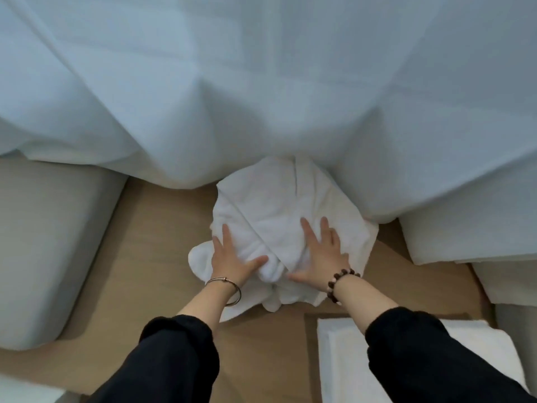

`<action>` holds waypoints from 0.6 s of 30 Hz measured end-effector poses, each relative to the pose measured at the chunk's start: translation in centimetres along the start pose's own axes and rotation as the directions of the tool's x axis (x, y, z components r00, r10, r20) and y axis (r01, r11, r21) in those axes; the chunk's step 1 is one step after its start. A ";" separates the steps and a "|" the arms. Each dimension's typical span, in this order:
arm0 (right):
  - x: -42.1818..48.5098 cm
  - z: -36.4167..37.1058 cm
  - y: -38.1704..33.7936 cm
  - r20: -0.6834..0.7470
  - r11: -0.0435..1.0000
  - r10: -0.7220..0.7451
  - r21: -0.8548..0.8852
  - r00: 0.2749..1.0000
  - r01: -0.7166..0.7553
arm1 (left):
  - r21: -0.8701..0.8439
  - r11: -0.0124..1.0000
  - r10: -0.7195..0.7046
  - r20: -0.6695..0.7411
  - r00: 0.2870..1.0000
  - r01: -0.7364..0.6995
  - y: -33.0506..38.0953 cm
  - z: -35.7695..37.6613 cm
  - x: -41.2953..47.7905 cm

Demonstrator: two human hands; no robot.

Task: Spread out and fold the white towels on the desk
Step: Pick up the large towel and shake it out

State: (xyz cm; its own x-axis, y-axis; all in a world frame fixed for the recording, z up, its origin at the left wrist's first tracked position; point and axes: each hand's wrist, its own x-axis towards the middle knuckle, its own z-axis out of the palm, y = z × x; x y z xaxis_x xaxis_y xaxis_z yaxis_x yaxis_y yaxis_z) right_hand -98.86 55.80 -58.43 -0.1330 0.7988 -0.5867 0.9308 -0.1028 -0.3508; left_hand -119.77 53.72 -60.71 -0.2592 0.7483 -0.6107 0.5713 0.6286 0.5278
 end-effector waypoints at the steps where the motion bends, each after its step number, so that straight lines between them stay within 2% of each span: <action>1: 0.8 1.0 -0.1 0.025 0.997 -0.003 -0.071 1.000 0.005 | 0.012 1.000 -0.022 -0.016 1.000 0.022 -0.4 0.2 0.7; 5: 3.4 1.9 0.5 0.001 0.990 -0.012 -0.142 1.000 0.012 | -0.058 0.998 -0.030 -0.080 0.996 0.026 -0.9 0.8 3.2; 8: 4.0 1.8 1.0 -0.061 0.983 -0.062 -0.177 0.996 0.050 | -0.198 0.980 -0.032 -0.055 0.998 0.020 -0.5 0.6 3.5; 11: 3.8 1.4 0.8 -0.141 0.972 -0.112 -0.220 0.984 0.080 | -0.216 0.975 -0.062 -0.055 0.997 0.048 0.8 -0.1 2.5; 18: -1.7 -4.4 -1.7 -0.303 0.985 -0.166 -0.003 0.938 0.173 | -0.329 0.927 0.160 -0.088 0.983 -0.180 4.8 -4.9 -1.4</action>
State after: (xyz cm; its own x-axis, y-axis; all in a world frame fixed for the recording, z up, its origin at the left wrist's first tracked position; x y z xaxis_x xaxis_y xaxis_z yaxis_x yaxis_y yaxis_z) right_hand -98.72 57.18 -53.64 -0.1759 0.9463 -0.2712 0.8948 0.0389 -0.4447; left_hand -120.48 56.74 -54.39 -0.2320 0.8549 -0.4640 0.3201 0.5176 0.7935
